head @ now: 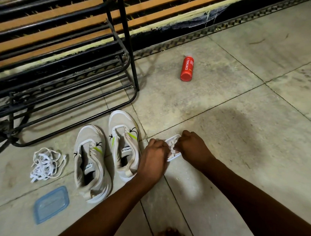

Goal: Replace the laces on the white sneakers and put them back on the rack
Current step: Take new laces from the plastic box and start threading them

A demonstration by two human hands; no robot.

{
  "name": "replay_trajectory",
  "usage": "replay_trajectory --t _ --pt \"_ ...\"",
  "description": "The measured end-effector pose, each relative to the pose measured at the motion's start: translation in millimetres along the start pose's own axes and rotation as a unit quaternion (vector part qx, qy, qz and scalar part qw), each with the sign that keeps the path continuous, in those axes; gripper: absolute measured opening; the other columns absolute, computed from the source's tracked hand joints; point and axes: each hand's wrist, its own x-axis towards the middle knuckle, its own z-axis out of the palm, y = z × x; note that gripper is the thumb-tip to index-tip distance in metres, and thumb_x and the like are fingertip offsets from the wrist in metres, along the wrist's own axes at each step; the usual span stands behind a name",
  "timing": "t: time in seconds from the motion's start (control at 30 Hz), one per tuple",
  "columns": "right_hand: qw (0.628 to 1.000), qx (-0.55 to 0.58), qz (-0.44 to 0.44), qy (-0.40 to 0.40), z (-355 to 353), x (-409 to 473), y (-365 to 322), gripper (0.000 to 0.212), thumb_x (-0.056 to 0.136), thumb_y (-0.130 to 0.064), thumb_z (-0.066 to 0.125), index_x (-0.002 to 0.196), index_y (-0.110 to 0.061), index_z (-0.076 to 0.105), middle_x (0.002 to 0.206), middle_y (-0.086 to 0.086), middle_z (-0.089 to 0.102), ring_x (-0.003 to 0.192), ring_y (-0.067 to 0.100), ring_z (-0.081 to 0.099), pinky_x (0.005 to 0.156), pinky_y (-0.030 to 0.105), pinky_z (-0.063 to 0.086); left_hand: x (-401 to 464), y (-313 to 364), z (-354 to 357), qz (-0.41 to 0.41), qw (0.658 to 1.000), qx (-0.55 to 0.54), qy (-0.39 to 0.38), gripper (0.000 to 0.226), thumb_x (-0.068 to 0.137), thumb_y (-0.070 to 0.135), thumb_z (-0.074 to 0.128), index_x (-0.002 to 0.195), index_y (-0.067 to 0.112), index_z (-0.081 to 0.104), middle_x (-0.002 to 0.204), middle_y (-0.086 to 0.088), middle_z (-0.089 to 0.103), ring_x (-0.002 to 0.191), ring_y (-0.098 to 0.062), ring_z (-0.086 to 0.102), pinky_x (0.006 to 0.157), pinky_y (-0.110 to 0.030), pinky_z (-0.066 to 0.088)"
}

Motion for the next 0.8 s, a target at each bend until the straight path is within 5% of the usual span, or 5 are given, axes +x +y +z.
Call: replay_trajectory --t 0.17,0.37,0.5,0.67,0.8 --pt "1.000 -0.001 0.016 -0.023 -7.4 6.8 -7.2 0.028 0.052 -0.006 0.086 0.058 -0.023 0.065 0.059 -0.003 0.061 0.060 0.022 0.060 0.055 0.024 0.039 17.7 14.2 -6.4 -0.059 0.998 0.004 -0.021 0.015 0.083 0.001 0.061 0.086 0.011 0.072 0.093 -0.007 0.064 0.091 -0.027 0.063 0.073 -0.038 0.049" --pt "0.994 0.006 0.052 -0.094 -13.8 3.8 -5.1 0.028 0.095 -0.011 0.050 0.115 -0.017 0.069 0.111 0.009 0.066 0.102 0.029 0.064 0.076 0.032 0.045 20.0 18.5 -8.9 -0.039 0.996 0.071 -0.045 0.028 0.098 0.012 0.052 0.123 0.012 0.066 0.124 -0.007 0.059 0.109 -0.027 0.062 0.085 -0.035 0.046" --pt "0.993 -0.009 0.034 -0.110 -15.4 2.4 -1.6 0.020 0.096 -0.016 0.054 0.107 -0.020 0.071 0.106 0.007 0.069 0.097 0.030 0.066 0.070 0.029 0.035 13.1 10.1 -4.7 -0.017 0.998 0.007 -0.063 0.029 0.094 0.014 0.059 0.121 0.012 0.071 0.126 -0.004 0.059 0.110 -0.024 0.063 0.091 -0.035 0.051" --pt "1.000 0.002 0.006 0.004 -6.0 -4.5 -3.8 0.029 0.060 -0.005 0.085 0.076 -0.019 0.066 0.079 -0.001 0.066 0.071 0.024 0.065 0.051 0.027 0.045 15.6 5.4 4.9 -0.034 0.997 -0.006 -0.062 0.028 0.086 0.006 0.063 0.113 0.010 0.070 0.120 -0.004 0.059 0.106 -0.023 0.064 0.083 -0.038 0.057" --pt "0.993 -0.039 0.003 0.113 10.6 -13.5 0.6 0.022 0.069 -0.010 0.080 0.087 -0.017 0.070 0.094 0.000 0.066 0.086 0.028 0.061 0.069 0.037 0.042 18.7 6.4 7.5 -0.045 0.997 0.006 -0.061 0.032 0.087 0.011 0.055 0.117 0.014 0.065 0.120 -0.003 0.056 0.107 -0.023 0.062 0.083 -0.033 0.054"
